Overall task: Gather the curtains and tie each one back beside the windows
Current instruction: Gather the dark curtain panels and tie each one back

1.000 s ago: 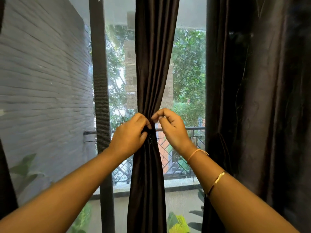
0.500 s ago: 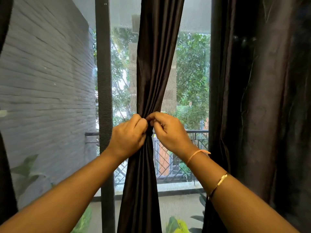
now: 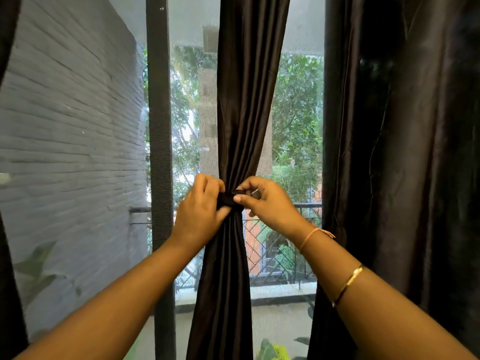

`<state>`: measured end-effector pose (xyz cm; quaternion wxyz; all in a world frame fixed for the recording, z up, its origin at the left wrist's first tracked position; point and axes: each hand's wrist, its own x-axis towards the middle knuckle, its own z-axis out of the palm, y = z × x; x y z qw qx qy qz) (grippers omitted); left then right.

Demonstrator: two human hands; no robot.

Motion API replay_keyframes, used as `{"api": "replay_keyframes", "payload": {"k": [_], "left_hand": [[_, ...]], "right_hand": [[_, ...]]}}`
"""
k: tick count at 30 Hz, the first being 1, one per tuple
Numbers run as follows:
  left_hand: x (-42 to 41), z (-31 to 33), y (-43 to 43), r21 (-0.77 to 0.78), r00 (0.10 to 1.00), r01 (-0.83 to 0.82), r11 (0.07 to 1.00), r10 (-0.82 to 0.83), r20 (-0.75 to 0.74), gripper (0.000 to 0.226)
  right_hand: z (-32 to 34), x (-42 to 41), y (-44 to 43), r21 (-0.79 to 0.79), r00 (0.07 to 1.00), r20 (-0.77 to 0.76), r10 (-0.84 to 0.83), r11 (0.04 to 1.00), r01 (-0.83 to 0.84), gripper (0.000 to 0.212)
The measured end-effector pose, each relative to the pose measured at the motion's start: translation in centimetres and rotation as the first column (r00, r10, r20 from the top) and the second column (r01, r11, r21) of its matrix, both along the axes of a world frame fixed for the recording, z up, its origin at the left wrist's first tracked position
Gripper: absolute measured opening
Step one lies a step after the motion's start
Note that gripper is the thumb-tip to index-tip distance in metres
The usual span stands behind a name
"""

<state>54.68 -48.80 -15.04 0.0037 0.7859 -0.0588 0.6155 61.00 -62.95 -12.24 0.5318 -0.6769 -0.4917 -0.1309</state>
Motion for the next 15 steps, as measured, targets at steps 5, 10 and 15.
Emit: {"api": "replay_keyframes", "payload": {"k": [5,10,15], "left_hand": [[-0.1,0.2,-0.5,-0.028,0.994,0.085,0.996,-0.086,-0.064,0.032],[-0.3,0.1,-0.1,-0.080,0.986,0.150,0.985,-0.155,-0.054,0.028],[-0.2,-0.1,0.6,-0.128,0.954,0.269,0.955,-0.282,-0.101,0.014]], "right_hand": [[-2.2,0.3,0.7,0.140,0.997,-0.014,-0.081,0.987,0.082,0.015],[-2.4,0.4,0.9,0.162,0.991,-0.003,-0.131,0.978,0.130,0.017],[-2.8,1.2,0.5,0.199,0.981,-0.145,-0.128,0.968,0.155,0.027]]}}
